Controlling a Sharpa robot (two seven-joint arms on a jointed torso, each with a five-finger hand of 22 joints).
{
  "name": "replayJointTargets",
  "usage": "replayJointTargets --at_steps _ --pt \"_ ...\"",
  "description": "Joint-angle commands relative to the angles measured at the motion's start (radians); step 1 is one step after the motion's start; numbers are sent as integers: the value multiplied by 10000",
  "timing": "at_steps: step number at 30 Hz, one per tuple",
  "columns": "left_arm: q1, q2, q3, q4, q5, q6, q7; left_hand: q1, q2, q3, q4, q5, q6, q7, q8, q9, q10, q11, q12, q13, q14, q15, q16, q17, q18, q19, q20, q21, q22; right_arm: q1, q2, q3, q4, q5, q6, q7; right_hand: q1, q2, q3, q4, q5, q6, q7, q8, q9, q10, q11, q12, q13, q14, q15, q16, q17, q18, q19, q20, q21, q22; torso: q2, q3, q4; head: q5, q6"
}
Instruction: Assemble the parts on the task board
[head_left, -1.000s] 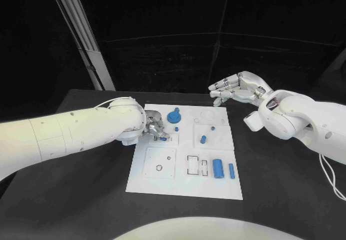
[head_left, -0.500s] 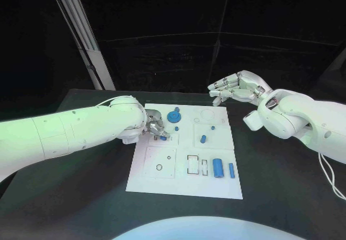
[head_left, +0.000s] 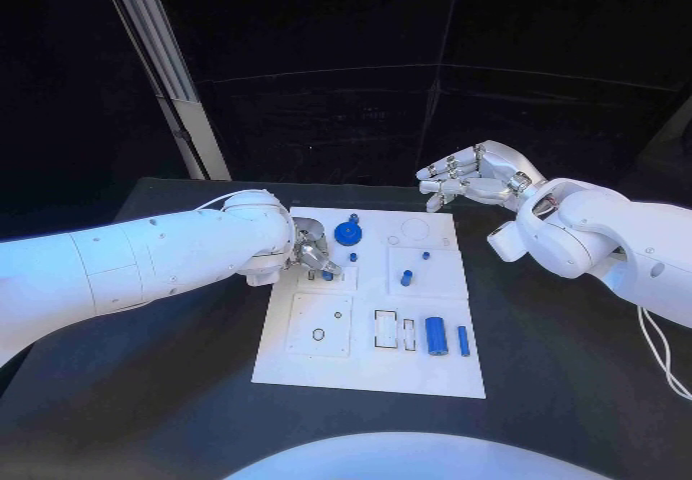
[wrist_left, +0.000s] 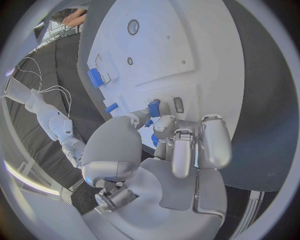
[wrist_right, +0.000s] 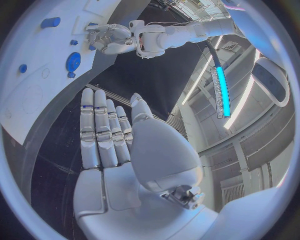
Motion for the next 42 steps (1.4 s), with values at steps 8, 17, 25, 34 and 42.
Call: replayJointTargets --at_steps 8,17,25,34,42 --pt "-20 80 -17 -101 81 326 -24 -271 54 -151 144 20 137 -8 -57 -34 121 -17 86 51 1039 -103 31 2634 -195 91 -4 75 71 19 -9 5 65 -3 -50 73 -94 -11 -60 23 -57 -87 1 -3 -7 -74 -29 -38 -3 -26 42 -46 -14 18 31 67 -41 -18 17 9 -30 9 10" --pt "-19 118 -17 -190 119 274 -19 -1133 -262 -1299 883 -22 299 -43 -71 -88 165 -41 99 33 1039 -126 31 2634 -200 111 -24 77 105 19 -17 5 83 -3 -40 82 -156 -64 -109 31 -56 -106 12 2 -3 -104 -16 -23 1 -52 57 -45 -27 19 25 85 -81 -42 16 18 -41 43 29" --pt "-19 110 -16 -205 185 242 -15 -1244 -251 -2011 1066 -33 313 -60 -87 -110 172 -59 95 20 1039 -143 31 2634 -201 121 -49 70 119 19 -18 5 83 -3 -24 76 -204 -110 -152 35 -58 -123 20 5 0 -129 -5 -9 3 -79 70 -48 -39 20 20 100 -114 -62 24 17 -51 20 36" --pt "-20 22 -13 -65 253 220 -9 -1214 -215 -2146 1056 -28 318 -64 -88 -114 173 -62 93 14 1039 -146 31 2634 -200 119 -52 64 114 19 -14 5 74 -3 -11 69 -206 -127 -163 24 -66 -133 24 5 1 -145 0 -5 3 -102 77 -54 -46 20 12 107 -133 -73 23 12 -46 23 49" --pt "105 -407 220 395 641 118 31 -1058 -133 -2419 1048 -5 183 -27 -133 -128 -91 -34 -219 -462 1039 -133 31 2634 -147 6 -50 -96 -146 19 8 5 15 -3 -42 102 -213 -126 -167 25 -68 -136 26 5 1 -150 2 -4 3 -108 80 -54 -49 20 9 109 -139 -77 11 6 -42 4 101"
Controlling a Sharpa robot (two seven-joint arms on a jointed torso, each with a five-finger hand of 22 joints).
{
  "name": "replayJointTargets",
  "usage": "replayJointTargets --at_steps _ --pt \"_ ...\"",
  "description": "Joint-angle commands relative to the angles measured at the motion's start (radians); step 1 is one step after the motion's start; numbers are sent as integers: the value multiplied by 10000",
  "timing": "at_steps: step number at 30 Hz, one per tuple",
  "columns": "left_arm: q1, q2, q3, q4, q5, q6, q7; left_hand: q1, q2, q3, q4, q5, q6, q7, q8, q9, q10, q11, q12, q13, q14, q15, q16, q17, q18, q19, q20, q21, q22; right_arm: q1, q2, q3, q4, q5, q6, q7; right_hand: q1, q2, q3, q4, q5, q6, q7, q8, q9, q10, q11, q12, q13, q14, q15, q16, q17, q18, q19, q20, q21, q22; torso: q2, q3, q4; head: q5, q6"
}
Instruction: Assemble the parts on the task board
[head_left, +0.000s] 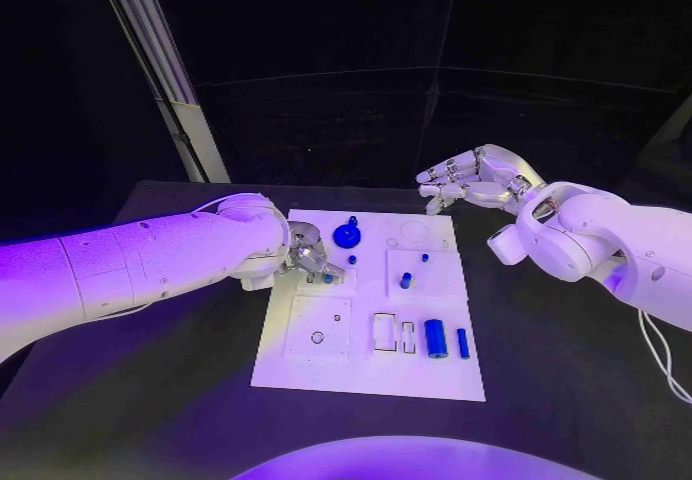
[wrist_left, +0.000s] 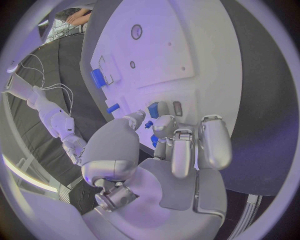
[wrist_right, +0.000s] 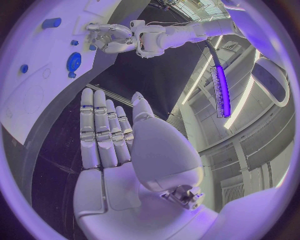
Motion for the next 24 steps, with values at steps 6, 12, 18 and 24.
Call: replayJointTargets --at_steps 6,12,18,24 --pt "345 -400 810 280 531 -56 55 337 84 -499 -7 1 -329 118 -124 -23 -334 85 -331 -467 1039 -10 31 2635 -103 -193 21 -240 -321 18 16 5 -82 0 -52 141 -102 -5 -66 -17 -68 -72 19 6 0 -80 5 -1 3 -40 10 -55 -13 20 -30 74 -58 -16 -12 -9 7 -43 53" --pt "788 -399 1056 -362 822 1011 28 360 111 -1176 36 -56 -665 269 -381 -183 -596 214 -532 -801 1039 95 31 2635 -41 -349 109 -477 -659 18 54 5 -141 0 -38 154 -182 -41 -119 4 -58 -84 27 12 6 -98 15 24 8 -59 21 -48 -24 23 -30 90 -96 -40 -16 -13 24 -44 99" --pt "953 -113 1103 -1297 919 2036 45 746 341 -1666 35 -56 -886 416 -693 -444 -806 335 -669 -1076 1039 204 31 2635 -6 -425 206 -611 -825 17 108 5 -175 0 -24 151 -182 -41 -119 4 -58 -84 27 12 6 -98 15 24 8 -59 21 -48 -24 23 -30 90 -96 -40 -14 -27 62 -11 106" --pt "985 431 1076 -2526 604 2550 180 1193 529 -2047 18 -48 -1011 540 -990 -742 -1001 452 -813 -1349 1039 299 31 2635 15 -473 306 -701 -925 16 169 5 -205 0 -9 146 -196 -39 -125 10 -53 -84 28 14 8 -99 15 30 9 -59 22 -46 -26 24 -29 92 -102 -44 -9 -24 54 49 117"
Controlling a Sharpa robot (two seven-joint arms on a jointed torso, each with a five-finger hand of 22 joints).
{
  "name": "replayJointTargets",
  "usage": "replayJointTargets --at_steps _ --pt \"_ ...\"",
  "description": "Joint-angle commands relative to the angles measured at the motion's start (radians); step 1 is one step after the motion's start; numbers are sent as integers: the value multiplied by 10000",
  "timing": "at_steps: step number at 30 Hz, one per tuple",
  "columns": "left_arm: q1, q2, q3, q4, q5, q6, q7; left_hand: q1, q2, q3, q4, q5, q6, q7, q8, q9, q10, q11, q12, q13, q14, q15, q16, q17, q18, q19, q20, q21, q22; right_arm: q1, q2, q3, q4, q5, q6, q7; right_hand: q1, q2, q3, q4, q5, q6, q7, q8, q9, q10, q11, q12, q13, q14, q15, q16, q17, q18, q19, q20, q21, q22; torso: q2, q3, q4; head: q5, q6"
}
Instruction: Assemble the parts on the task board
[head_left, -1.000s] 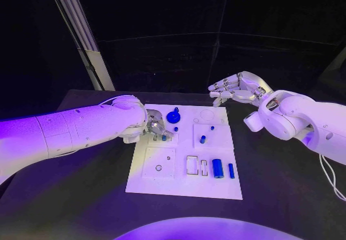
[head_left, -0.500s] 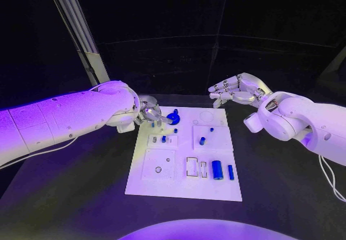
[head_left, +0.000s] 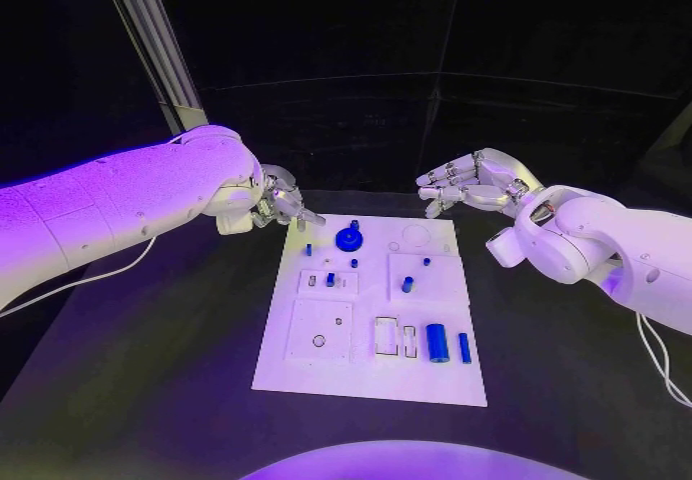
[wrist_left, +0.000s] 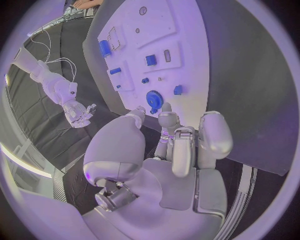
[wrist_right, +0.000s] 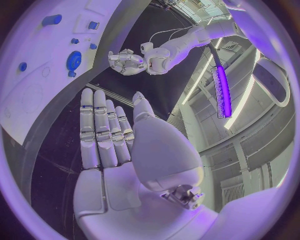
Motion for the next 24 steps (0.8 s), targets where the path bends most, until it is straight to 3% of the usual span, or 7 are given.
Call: replayJointTargets --at_steps 1,4,9,13,19,24 --pt "13 276 -64 -641 -135 842 208 145 22 -97 -11 -46 -31 34 -71 -69 -79 31 -22 -20 1073 84 31 2635 15 -41 26 -69 -12 17 43 5 -12 1 4 109 -92 -15 -60 1 -53 -48 -7 14 7 -63 -22 30 9 -59 23 -46 -17 23 8 56 -65 -9 12 -8 -7 38 8" --pt "-8 518 -221 -1159 -187 838 302 264 100 -194 -8 -39 -35 55 -128 -142 -104 50 -29 -56 1073 102 31 2635 15 -36 44 -68 -2 17 73 5 -35 1 25 95 -92 -15 -60 1 -53 -48 -7 14 7 -63 -22 30 9 -59 23 -46 -17 23 8 56 -65 -9 7 -11 -10 79 -12" --pt "-122 864 -388 -1814 -274 872 426 321 116 -268 -10 -47 -27 64 -153 -181 -132 60 -47 -100 1073 111 31 2635 15 -34 53 -69 3 17 125 5 -56 2 59 71 -92 -15 -60 1 -53 -48 -7 14 7 -63 -22 30 9 -59 23 -46 -17 23 8 56 -65 -9 -3 -1 9 59 -21" --pt "-241 1066 -446 -2140 -430 850 545 359 130 -318 -9 -47 3 63 -154 -202 -135 62 -44 -104 1073 116 31 2635 11 -24 59 -57 27 17 158 5 -86 6 84 51 -92 -15 -60 1 -53 -48 -7 14 7 -63 -22 30 9 -59 23 -46 -17 23 8 56 -65 -9 -4 -14 28 55 -38" --pt "-424 1316 -477 -2486 -513 832 743 408 198 -455 6 -48 126 40 -126 -241 -87 47 17 -40 1073 109 31 2635 -6 25 63 3 130 16 207 5 -108 64 121 43 -102 -1 -59 6 -38 -46 -9 18 10 -63 -23 38 11 -58 22 -42 -18 25 12 58 -72 -14 -5 7 3 83 -46" --pt "-484 1433 -490 -2599 -533 730 910 365 278 -675 25 -51 241 8 -96 -287 -15 20 84 20 1073 89 31 2635 -36 108 51 102 294 16 231 5 -131 147 136 42 -102 -1 -59 6 -38 -46 -9 18 10 -63 -23 38 11 -58 22 -42 -18 25 12 58 -72 -14 -7 12 -7 92 -59"
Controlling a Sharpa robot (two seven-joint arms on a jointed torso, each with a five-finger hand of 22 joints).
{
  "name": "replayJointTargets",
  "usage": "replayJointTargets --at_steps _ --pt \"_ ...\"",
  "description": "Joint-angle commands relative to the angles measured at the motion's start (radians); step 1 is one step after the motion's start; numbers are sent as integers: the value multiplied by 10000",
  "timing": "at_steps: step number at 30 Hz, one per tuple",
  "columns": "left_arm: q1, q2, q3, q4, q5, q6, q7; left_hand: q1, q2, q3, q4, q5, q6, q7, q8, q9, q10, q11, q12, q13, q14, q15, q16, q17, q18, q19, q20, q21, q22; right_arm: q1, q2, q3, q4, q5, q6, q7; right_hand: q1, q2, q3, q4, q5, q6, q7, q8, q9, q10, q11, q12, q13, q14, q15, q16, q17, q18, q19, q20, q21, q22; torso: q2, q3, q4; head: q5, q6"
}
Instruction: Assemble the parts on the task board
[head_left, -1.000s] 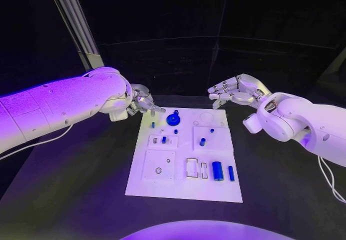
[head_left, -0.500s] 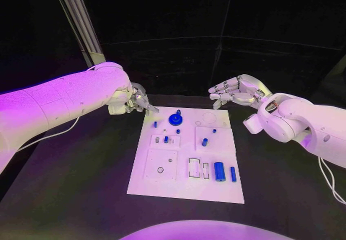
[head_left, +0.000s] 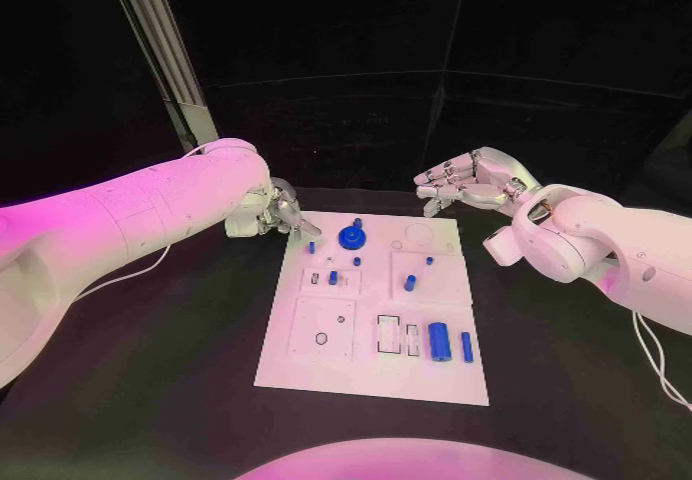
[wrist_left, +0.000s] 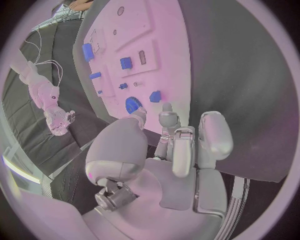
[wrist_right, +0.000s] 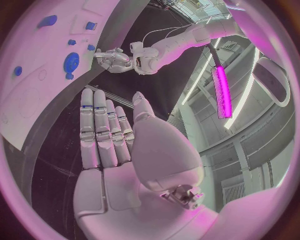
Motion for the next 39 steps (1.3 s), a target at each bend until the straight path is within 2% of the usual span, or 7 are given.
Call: replayJointTargets --at_steps 1,7,16,39 --pt "3 57 1 -56 -160 11 414 33 50 -67 19 -51 81 -16 9 -10 54 -50 50 16 1039 55 31 2635 -36 66 10 64 26 17 17 5 -3 131 93 57 -103 0 -59 6 -38 -46 -9 18 10 -63 -23 38 10 -58 22 -42 -10 26 12 58 -34 -15 -4 8 -18 6 -6" --pt "-17 133 -3 -88 -165 9 546 12 130 -252 15 -48 189 -54 65 -29 137 -83 128 101 1039 30 31 2635 -56 124 -9 134 140 17 46 5 -25 156 115 51 -103 0 -59 6 -38 -46 -9 18 10 -63 -23 38 10 -58 22 -42 -10 26 12 58 -34 -15 6 12 -22 -8 -5" --pt "-36 240 -5 -163 -166 424 500 240 230 -397 -34 -33 280 -98 128 -45 175 -122 149 102 1039 -4 31 2635 -61 140 -39 150 172 17 77 5 -29 162 129 49 -103 0 -59 6 -38 -46 -9 18 10 -63 -23 38 10 -58 22 -42 -10 26 12 58 -34 -15 12 17 -40 19 -1" --pt "-134 369 -47 -333 -166 589 232 901 427 -502 -133 -10 308 -117 174 -102 192 -141 157 78 1039 -22 31 2635 -65 143 -61 152 200 17 73 5 -9 163 134 42 -109 29 -52 5 -15 -44 -13 24 15 -65 -27 58 12 -56 19 -35 -14 31 23 61 -50 -27 28 23 -68 49 -8"
